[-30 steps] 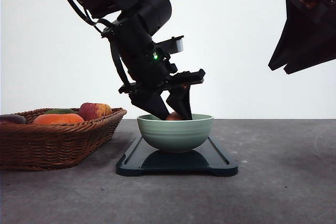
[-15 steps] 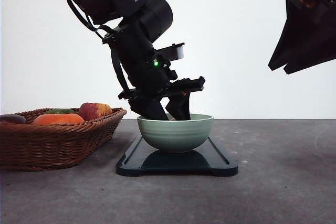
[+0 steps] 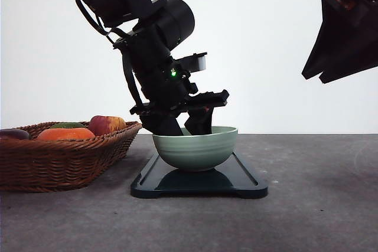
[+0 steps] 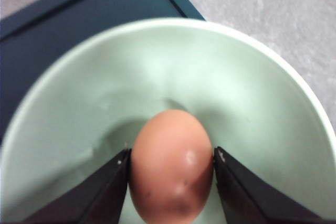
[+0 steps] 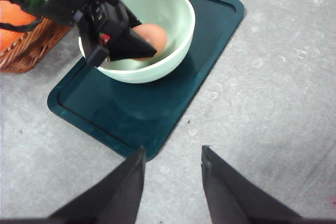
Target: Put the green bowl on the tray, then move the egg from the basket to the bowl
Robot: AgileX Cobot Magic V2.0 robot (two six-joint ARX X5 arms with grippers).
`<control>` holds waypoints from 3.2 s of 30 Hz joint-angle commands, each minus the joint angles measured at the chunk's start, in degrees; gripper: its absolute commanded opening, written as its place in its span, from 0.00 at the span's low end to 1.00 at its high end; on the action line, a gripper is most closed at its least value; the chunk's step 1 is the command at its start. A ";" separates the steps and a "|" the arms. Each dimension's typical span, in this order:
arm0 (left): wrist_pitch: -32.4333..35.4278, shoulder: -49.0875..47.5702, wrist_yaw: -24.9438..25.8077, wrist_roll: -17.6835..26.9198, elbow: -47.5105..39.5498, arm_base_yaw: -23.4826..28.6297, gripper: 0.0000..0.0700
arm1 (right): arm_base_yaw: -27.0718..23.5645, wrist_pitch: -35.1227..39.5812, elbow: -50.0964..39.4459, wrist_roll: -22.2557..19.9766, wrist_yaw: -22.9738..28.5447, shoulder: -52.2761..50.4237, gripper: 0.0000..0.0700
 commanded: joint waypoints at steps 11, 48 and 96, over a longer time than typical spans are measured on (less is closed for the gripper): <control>-16.80 -0.15 -0.17 -1.13 16.38 0.35 0.46 | 0.24 -1.27 0.37 0.60 0.07 0.42 0.30; -15.04 -56.80 0.05 -9.53 -32.82 14.49 0.46 | 0.24 -1.57 0.37 0.55 0.07 0.42 0.30; 9.23 -93.64 0.21 -6.21 -65.15 35.68 0.00 | 0.28 -2.21 0.48 0.13 -3.73 0.22 0.02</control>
